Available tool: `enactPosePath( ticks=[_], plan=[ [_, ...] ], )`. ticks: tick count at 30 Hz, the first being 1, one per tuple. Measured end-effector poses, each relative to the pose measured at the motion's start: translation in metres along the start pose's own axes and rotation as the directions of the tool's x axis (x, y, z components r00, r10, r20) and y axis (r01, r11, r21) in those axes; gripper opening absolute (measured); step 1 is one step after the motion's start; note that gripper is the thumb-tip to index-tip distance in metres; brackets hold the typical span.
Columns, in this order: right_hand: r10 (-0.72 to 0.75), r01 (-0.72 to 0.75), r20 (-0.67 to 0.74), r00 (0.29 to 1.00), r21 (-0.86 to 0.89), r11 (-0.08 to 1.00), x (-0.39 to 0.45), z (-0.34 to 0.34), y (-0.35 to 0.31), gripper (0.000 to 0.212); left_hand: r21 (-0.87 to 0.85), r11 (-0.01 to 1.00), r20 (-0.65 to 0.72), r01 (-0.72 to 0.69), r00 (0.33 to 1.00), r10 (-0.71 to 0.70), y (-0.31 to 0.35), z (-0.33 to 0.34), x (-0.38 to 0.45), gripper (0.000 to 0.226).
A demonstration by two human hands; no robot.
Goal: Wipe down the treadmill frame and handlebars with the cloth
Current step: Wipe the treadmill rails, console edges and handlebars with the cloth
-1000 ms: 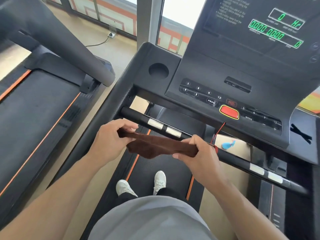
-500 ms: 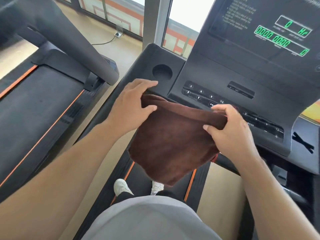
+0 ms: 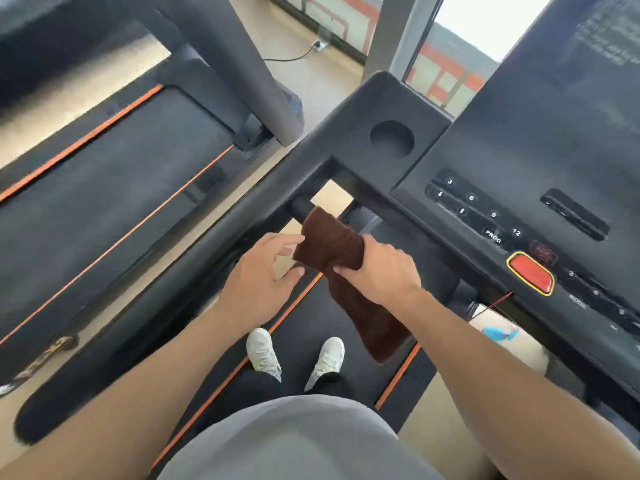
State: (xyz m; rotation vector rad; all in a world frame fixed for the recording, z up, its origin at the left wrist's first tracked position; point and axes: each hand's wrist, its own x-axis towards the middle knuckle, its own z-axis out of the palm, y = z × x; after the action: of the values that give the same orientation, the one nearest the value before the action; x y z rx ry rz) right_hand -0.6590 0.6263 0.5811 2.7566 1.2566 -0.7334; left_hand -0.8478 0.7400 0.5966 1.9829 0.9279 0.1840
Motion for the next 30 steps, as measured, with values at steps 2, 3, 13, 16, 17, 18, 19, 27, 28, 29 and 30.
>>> enactPosePath(
  ticks=[2,3,13,16,17,18,19,27,28,29,30],
  plan=[
    [-0.095,0.096,-0.009,0.995,0.05,0.994,0.025,-0.006,-0.026,0.071,-0.018,0.999,-0.042,0.047,0.998,-0.048,-0.006,-0.006,-0.013,0.042],
    [-0.124,0.125,-0.019,0.992,0.081,0.989,0.036,-0.009,-0.04,0.074,-0.025,0.998,-0.063,0.062,0.996,-0.063,-0.008,-0.008,-0.019,0.042],
    [-0.178,-0.012,0.275,0.945,0.573,0.82,0.076,-0.029,-0.056,0.062,-0.079,0.981,-0.191,0.18,0.963,-0.192,-0.017,-0.007,-0.067,0.03],
    [-0.142,-0.234,0.501,0.854,0.613,0.755,0.07,-0.032,-0.035,0.055,-0.056,0.99,-0.13,0.132,0.982,-0.138,-0.004,0.002,-0.063,0.028],
    [-0.139,-0.267,0.549,0.825,0.593,0.759,0.067,-0.03,-0.026,0.053,-0.049,0.992,-0.111,0.115,0.987,-0.12,0.001,0.005,-0.06,0.028],
    [-0.13,-0.295,0.589,0.798,0.57,0.767,0.062,-0.028,-0.015,0.054,-0.046,0.994,-0.095,0.1,0.99,-0.104,0.006,0.009,-0.058,0.028],
    [-0.124,-0.319,0.624,0.772,0.548,0.773,0.056,-0.026,-0.005,0.057,-0.049,0.995,-0.084,0.086,0.992,-0.09,0.011,0.012,-0.056,0.028],
    [-0.077,-0.137,0.454,0.888,0.419,0.898,0.007,-0.004,0.058,0.032,-0.031,0.999,0.083,-0.026,0.996,0.029,0.024,0.045,-0.039,0.03],
    [-0.071,-0.113,0.432,0.899,0.385,0.916,-0.003,-0.004,0.065,0.033,-0.019,0.999,0.098,-0.043,0.994,0.045,0.026,0.05,-0.035,0.03],
    [-0.071,-0.091,0.416,0.907,0.357,0.93,-0.014,-0.004,0.072,0.033,-0.011,0.998,0.108,-0.059,0.992,0.06,0.029,0.055,-0.032,0.031],
    [-0.063,-0.081,0.407,0.911,0.328,0.941,-0.023,-0.004,0.078,0.033,-0.002,0.997,0.121,-0.081,0.989,0.081,0.031,0.059,-0.028,0.033]
  ],
)
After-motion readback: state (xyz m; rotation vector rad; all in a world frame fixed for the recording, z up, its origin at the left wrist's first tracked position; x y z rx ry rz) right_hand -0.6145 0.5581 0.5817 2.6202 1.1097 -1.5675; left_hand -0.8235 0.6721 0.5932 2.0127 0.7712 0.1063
